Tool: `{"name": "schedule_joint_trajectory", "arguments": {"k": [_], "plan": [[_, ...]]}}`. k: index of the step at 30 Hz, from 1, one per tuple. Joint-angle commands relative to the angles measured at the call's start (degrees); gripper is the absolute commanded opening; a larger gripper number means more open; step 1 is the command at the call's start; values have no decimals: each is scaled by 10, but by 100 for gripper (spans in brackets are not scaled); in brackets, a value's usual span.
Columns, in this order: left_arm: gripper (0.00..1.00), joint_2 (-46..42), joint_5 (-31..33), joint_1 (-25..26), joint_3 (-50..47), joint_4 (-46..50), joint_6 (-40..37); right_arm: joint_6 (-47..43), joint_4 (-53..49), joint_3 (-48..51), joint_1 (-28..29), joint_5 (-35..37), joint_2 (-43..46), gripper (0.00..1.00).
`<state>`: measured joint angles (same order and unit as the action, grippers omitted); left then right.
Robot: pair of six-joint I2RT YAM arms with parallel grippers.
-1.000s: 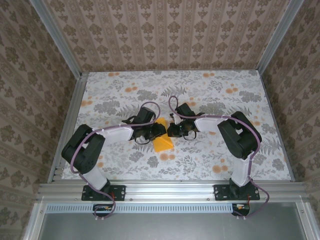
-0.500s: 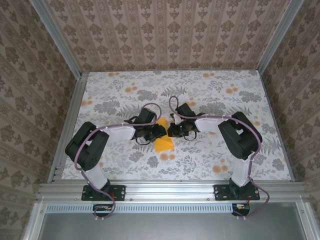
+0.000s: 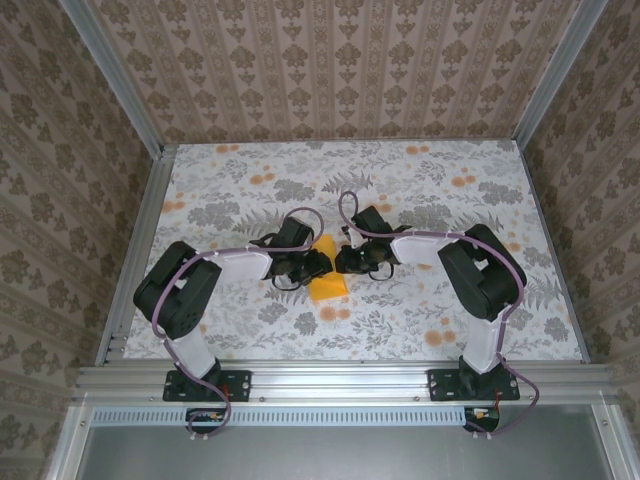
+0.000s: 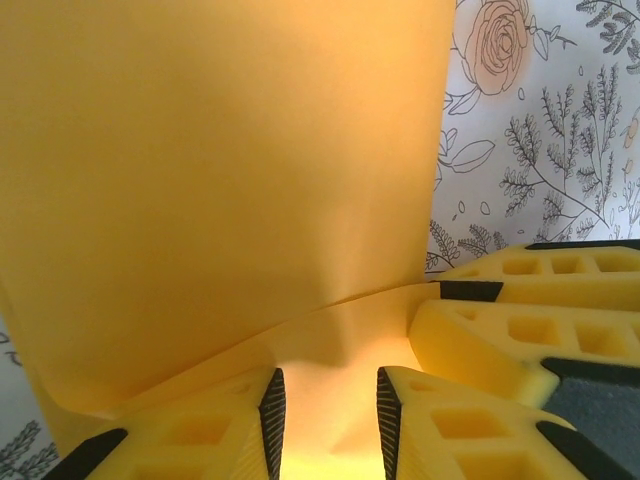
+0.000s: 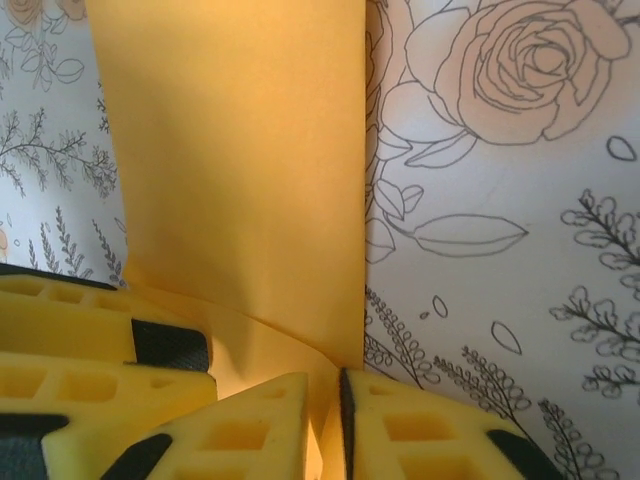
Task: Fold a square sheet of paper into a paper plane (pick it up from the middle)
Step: Fold the triangle a second time at the center of the table.
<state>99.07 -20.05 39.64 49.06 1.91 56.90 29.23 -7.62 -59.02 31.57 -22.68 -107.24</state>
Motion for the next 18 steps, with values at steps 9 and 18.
{"name": "schedule_joint_trajectory", "arguments": {"k": [9, 18], "plan": [[32, 11, 2, -4, -5, 11, -8, 1, -59, 40, -6, -2, 98, 28], [32, 1, 15, -4, -13, 12, -1, -11, -63, 79, 10, -88, 138, 17]]}}
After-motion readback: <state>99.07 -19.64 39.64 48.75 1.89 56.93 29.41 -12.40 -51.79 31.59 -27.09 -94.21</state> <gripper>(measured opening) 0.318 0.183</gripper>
